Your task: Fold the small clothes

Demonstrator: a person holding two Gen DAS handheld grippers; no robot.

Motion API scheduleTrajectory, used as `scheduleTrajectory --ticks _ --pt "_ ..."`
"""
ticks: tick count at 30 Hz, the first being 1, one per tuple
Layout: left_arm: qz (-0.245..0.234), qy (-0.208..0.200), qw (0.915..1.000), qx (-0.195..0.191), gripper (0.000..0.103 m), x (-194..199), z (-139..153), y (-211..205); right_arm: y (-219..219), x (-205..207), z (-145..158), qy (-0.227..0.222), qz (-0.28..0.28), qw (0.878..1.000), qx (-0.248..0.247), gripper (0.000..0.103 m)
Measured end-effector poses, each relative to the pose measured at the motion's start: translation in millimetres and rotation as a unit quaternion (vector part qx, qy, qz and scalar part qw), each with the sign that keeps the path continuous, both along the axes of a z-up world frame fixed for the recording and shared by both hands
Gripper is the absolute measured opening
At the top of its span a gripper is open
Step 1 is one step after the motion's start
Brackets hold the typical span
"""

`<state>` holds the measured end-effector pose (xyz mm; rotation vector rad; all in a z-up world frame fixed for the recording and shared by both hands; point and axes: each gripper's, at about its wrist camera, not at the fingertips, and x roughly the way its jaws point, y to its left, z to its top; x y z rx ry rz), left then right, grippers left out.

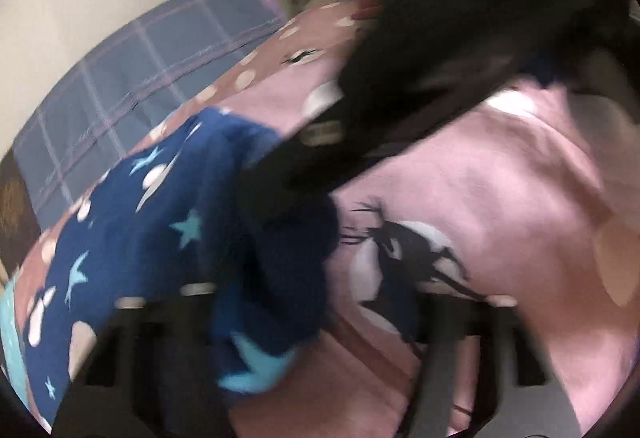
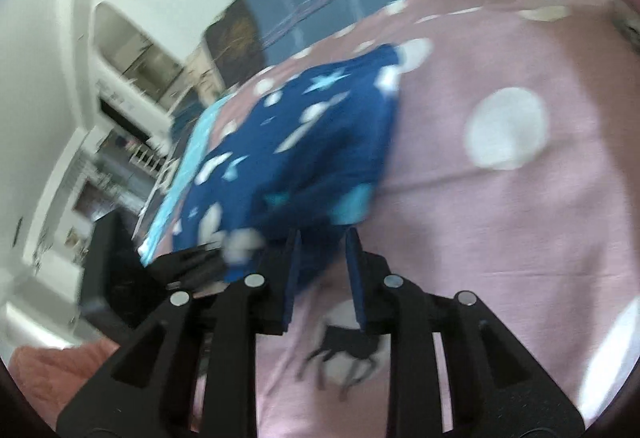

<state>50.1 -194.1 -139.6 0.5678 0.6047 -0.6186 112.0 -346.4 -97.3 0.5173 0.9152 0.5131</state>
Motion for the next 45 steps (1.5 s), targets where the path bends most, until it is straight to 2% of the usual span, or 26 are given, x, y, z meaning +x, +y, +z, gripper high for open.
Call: scheduleTrajectory --ticks 1,3,4,6,9,12,13,14,17,20,23,25,28,31,34,37,38,40,42,45 --pt "0.006 0.009 0.9999 -0.001 0.019 5 -1 2 -1 4 -4 0.009 -0.004 1.0 -0.003 0.025" --pt "0.016 0.045 0.9981 -0.04 0.015 16 6 11 4 15 -12 0.023 -0.005 1.0 -0.009 0.026" --pt "0.023 0.049 0.9972 -0.052 0.014 17 10 16 8 23 -15 0.029 -0.003 1.0 -0.01 0.032" --pt "0.036 0.047 0.9959 -0.068 0.014 17 15 26 13 37 -20 0.037 0.001 0.999 -0.012 0.047" --pt "0.05 0.049 0.994 -0.084 0.014 15 18 36 21 67 -29 0.05 -0.004 0.998 -0.022 0.05" --pt "0.054 0.05 0.9933 -0.089 0.014 14 19 33 26 101 -38 0.064 0.001 0.998 -0.002 0.057" --pt "0.057 0.05 0.9929 -0.092 0.014 14 20 33 28 111 -39 0.06 -0.003 0.998 0.0 0.062" --pt "0.058 0.049 0.9927 -0.093 0.014 18 18 32 31 119 -39 0.056 -0.004 0.998 0.005 0.063" --pt "0.058 0.05 0.992 -0.1 0.014 16 19 32 41 134 -43 0.059 -0.002 0.998 0.022 0.063" --pt "0.053 0.048 0.9924 -0.1 0.013 12 19 35 40 130 -43 0.06 -0.005 0.998 0.021 0.064" --pt "0.051 0.043 0.9927 -0.1 0.013 11 18 33 18 118 -40 0.065 -0.003 0.998 0.017 0.064" --pt "0.054 0.043 0.9922 -0.104 0.013 13 18 34 5 111 -41 0.069 0.0 0.997 0.032 0.062" --pt "0.054 0.056 0.9905 -0.114 0.013 14 17 37 0 107 -44 0.073 0.0 0.997 0.03 0.062" --pt "0.046 0.058 0.9907 -0.114 0.013 13 15 36 1 99 -33 0.062 0.021 0.997 0.036 0.063" --pt "0.032 0.061 0.9915 -0.111 0.013 11 10 29 -8 94 -25 0.052 0.042 0.998 0.02 0.063" --pt "0.029 0.052 0.9932 -0.1 0.013 9 8 22 -35 94 -23 0.05 -0.004 0.998 0.043 0.062" --pt "0.032 0.051 0.9927 -0.104 0.013 10 9 25 -46 97 -26 0.052 -0.021 0.996 0.07 0.06" --pt "0.042 0.054 0.991 -0.115 0.013 13 11 32 -48 104 -32 0.064 -0.039 0.995 0.07 0.049" --pt "0.048 0.063 0.9889 -0.126 0.013 17 14 40 -34 117 -39 0.077 -0.041 0.995 0.053 0.047" --pt "0.047 0.068 0.9882 -0.13 0.013 18 12 42 -6 138 -46 0.088 -0.01 0.994 0.061 0.046"
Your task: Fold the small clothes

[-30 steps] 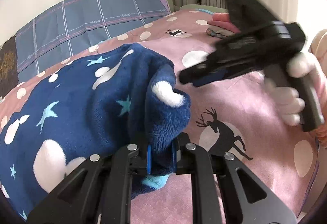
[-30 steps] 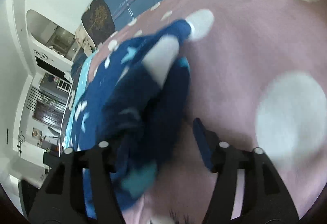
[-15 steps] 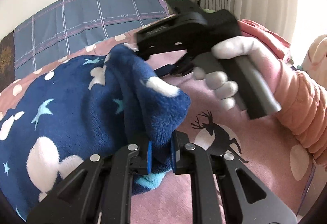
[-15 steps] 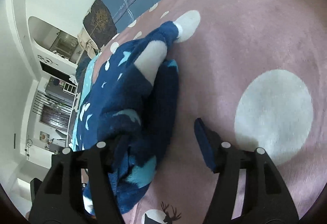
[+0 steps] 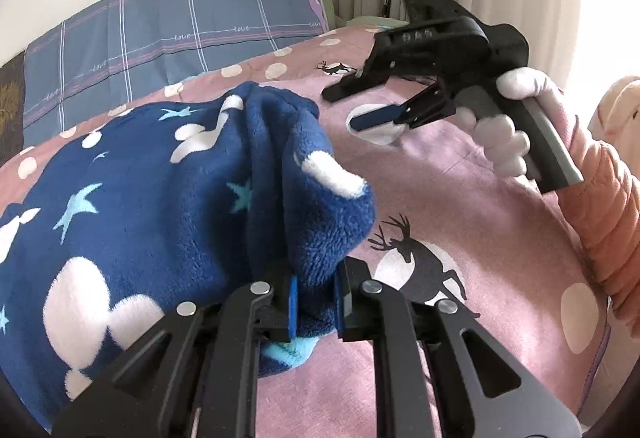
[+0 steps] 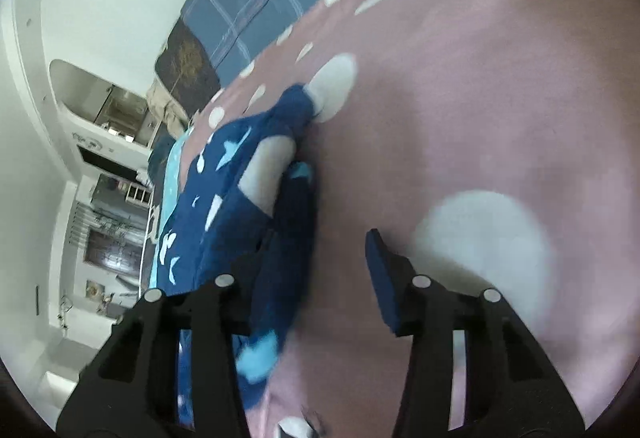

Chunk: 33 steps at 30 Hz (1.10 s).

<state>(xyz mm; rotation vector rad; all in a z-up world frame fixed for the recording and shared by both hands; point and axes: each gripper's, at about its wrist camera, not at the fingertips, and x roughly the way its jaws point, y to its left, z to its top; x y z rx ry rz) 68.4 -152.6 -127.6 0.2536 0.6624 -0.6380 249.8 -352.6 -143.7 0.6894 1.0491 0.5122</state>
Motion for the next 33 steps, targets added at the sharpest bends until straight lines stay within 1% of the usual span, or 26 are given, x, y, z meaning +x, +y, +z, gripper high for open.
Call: scheduleTrajectory --ticks 1,3,4,5,6,7,8,10,11,12,14,15,16,17,18,19,21,22,23,25,27,29,30,31,32,33 --pt "-0.001 -0.002 1.0 0.002 0.013 -1 -1 -1 15 9 -1 0.001 0.015 1.0 -0.014 0.047" --pt "-0.004 -0.004 1.0 0.007 0.013 -2 -2 -5 32 21 -1 -0.002 0.027 0.999 -0.044 0.055" --pt "-0.005 -0.005 0.9999 0.009 0.013 -3 -2 -6 38 24 -1 -0.004 0.029 0.998 -0.052 0.055" --pt "-0.006 -0.007 0.9999 0.011 0.013 -3 -2 -7 43 28 2 -0.007 0.025 0.998 -0.058 0.05" --pt "-0.006 -0.009 0.9999 0.012 0.013 -4 -2 -7 43 28 7 -0.013 0.018 0.998 -0.059 0.014" --pt "-0.006 -0.009 0.9999 0.012 0.013 -4 -2 -6 41 26 15 -0.025 0.004 0.998 -0.059 0.012" --pt "-0.006 -0.009 0.9999 0.013 0.013 -4 -2 -7 38 18 31 -0.062 -0.008 0.996 -0.06 0.011" --pt "-0.01 -0.011 0.9997 0.017 0.013 -3 -2 -7 35 7 47 -0.1 -0.006 0.992 -0.081 0.011" --pt "-0.011 -0.014 0.9996 0.02 0.013 -4 -2 -9 34 7 44 -0.097 -0.005 0.992 -0.086 0.011" --pt "-0.015 -0.02 0.9994 0.025 0.013 -6 -2 -12 30 11 34 -0.081 -0.009 0.992 -0.092 0.011" --pt "-0.035 -0.025 0.9986 0.032 0.013 -9 -4 -19 25 22 4 -0.044 -0.005 0.992 -0.114 0.012" --pt "-0.048 -0.027 0.9978 0.036 0.012 -13 -5 -25 19 22 -9 -0.041 -0.002 0.994 -0.102 0.014" --pt "-0.056 -0.037 0.9966 0.047 0.012 -16 -6 -30 13 19 -13 -0.047 -0.006 0.996 -0.079 0.014" --pt "-0.066 -0.049 0.9945 0.064 0.012 -21 -9 -38 6 15 -9 -0.047 -0.015 0.997 -0.062 0.016" --pt "-0.076 -0.056 0.9925 0.077 0.012 -24 -13 -44 1 9 -1 -0.043 -0.032 0.996 -0.072 0.021" --pt "-0.084 -0.057 0.991 0.087 0.012 -25 -16 -49 1 9 -1 -0.043 -0.032 0.996 -0.072 0.029" --pt "-0.093 -0.045 0.9885 0.11 0.012 -23 -28 -58 -3 -9 22 -0.063 -0.054 0.989 -0.122 0.031" --pt "-0.094 -0.041 0.9881 0.115 0.012 -22 -30 -60 -4 -22 36 -0.085 -0.051 0.985 -0.138 0.031" --pt "-0.093 -0.042 0.988 0.116 0.012 -22 -29 -60 -5 -38 48 -0.103 -0.041 0.984 -0.139 0.031" --pt "-0.093 -0.044 0.9879 0.116 0.014 -23 -28 -59 -4 -69 63 -0.121 -0.017 0.985 -0.124 0.03" --pt "-0.097 -0.05 0.9872 0.116 0.024 -27 -26 -58 13 -101 72 -0.138 0.021 0.984 -0.11 0.03" --pt "-0.101 -0.056 0.9875 0.107 0.029 -33 -20 -54 28 -135 67 -0.146 0.068 0.983 -0.087 0.03" --pt "-0.102 -0.058 0.9882 0.098 0.03 -36 -16 -50 36 -143 60 -0.14 0.078 0.983 -0.086 0.028" --pt "-0.1 -0.062 0.9896 0.083 0.03 -40 -8 -41 49 -145 45 -0.113 0.069 0.983 -0.126 0.026" --pt "-0.096 -0.063 0.9907 0.074 0.03 -42 -3 -33 52 -148 32 -0.095 0.057 0.979 -0.169 0.022" --pt "-0.086 -0.061 0.9926 0.061 0.03 -43 4 -20 57 -151 12 -0.09 0.049 0.969 -0.225 0.022"
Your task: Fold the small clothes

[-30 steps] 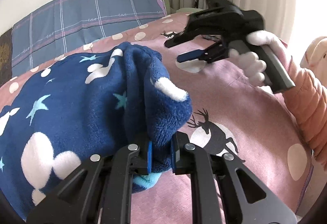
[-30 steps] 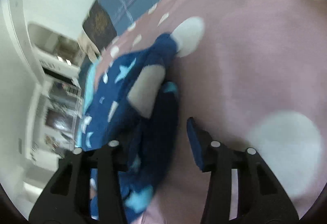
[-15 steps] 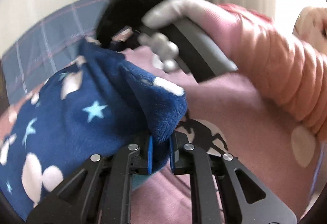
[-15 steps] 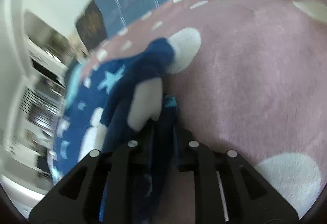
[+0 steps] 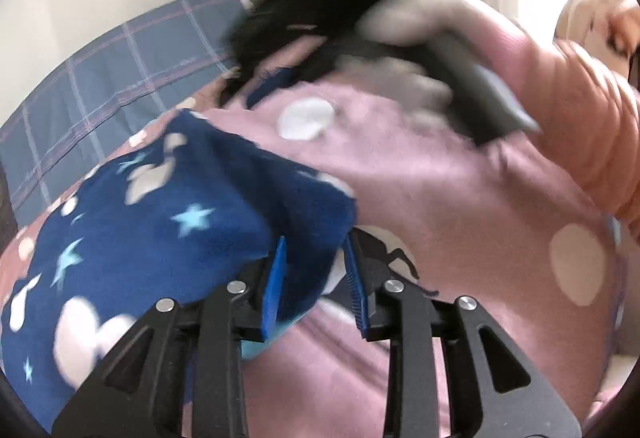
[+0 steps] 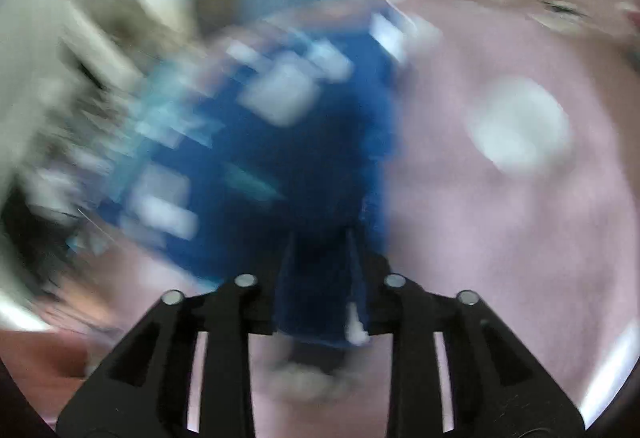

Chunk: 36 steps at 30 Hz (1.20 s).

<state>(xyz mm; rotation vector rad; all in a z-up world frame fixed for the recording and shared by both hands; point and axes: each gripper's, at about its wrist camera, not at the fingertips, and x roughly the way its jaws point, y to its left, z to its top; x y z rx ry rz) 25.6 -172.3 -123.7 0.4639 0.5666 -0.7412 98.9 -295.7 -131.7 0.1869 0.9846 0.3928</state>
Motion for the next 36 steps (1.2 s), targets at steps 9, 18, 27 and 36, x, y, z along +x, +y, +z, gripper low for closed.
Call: scheduleTrajectory --ticks 9,18,27,36 --pt "0.33 -0.014 0.9395 -0.091 0.036 62 63 198 -2 8 58 -0.062 -0.026 0.998 -0.01 0.047" --pt "0.403 0.056 0.9062 -0.115 0.081 169 80 326 -10 93 53 -0.031 -0.097 0.991 0.083 0.043" --pt "0.392 0.172 0.8878 -0.17 0.009 258 27 342 21 110 21 -0.019 -0.088 0.996 0.016 0.035" --pt "0.382 0.117 0.9027 -0.16 0.019 239 10 355 55 74 40 -0.068 -0.107 0.986 -0.103 0.049"
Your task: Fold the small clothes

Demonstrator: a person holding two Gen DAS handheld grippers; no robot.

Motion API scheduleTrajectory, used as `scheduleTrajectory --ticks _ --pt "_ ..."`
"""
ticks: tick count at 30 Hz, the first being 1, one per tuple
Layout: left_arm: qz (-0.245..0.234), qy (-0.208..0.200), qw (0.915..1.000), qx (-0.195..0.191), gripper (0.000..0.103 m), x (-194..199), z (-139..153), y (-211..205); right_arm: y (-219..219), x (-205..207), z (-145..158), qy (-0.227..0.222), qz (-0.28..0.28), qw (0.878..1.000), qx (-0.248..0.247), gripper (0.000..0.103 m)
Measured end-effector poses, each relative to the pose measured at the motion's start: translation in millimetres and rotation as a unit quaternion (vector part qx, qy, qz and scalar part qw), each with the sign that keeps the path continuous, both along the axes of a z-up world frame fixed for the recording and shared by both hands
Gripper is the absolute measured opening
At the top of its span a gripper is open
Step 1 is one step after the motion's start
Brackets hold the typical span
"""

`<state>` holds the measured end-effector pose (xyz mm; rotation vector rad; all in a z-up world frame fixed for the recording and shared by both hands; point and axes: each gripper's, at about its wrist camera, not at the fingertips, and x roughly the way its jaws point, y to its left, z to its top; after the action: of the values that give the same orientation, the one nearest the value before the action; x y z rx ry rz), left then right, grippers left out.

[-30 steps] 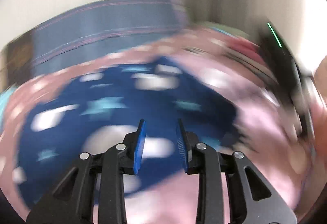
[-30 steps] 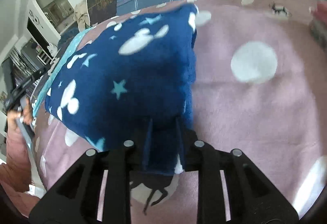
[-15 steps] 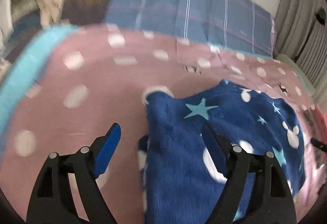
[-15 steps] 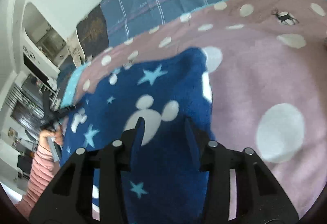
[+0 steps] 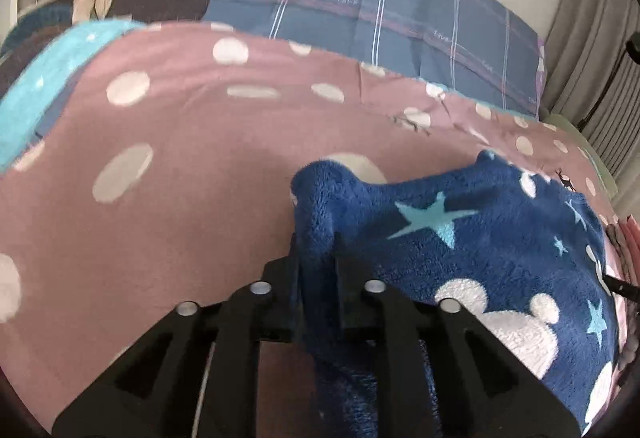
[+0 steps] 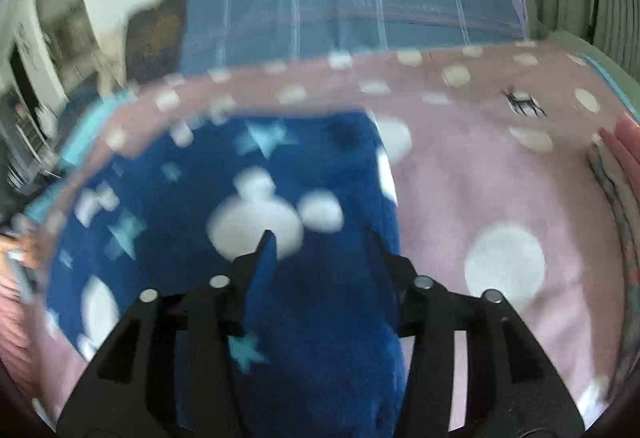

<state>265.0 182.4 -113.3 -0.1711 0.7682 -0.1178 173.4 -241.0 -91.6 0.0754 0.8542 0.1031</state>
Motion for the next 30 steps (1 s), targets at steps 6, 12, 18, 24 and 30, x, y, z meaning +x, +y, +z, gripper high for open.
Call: scheduleTrajectory --ticks 6,12,18,24,30 --pt "-0.028 -0.058 0.9965 -0.053 0.054 -54 49 9 4 -13 -7 0.011 -0.021 1.0 -0.009 0.048" --pt "-0.06 -0.011 0.996 -0.066 0.057 -137 20 25 88 -40 39 -0.038 0.081 0.995 -0.051 0.048" --pt "-0.13 0.007 0.9862 -0.102 0.057 -205 -10 18 189 -45 46 -0.01 0.21 0.977 -0.011 0.049" --pt "-0.128 0.03 0.9807 -0.145 0.031 -193 -31 8 258 -26 64 -0.027 0.247 0.967 -0.058 0.055" --pt "-0.112 -0.05 0.9757 -0.182 0.0 -224 4 30 337 42 49 0.002 0.262 0.957 -0.127 0.063"
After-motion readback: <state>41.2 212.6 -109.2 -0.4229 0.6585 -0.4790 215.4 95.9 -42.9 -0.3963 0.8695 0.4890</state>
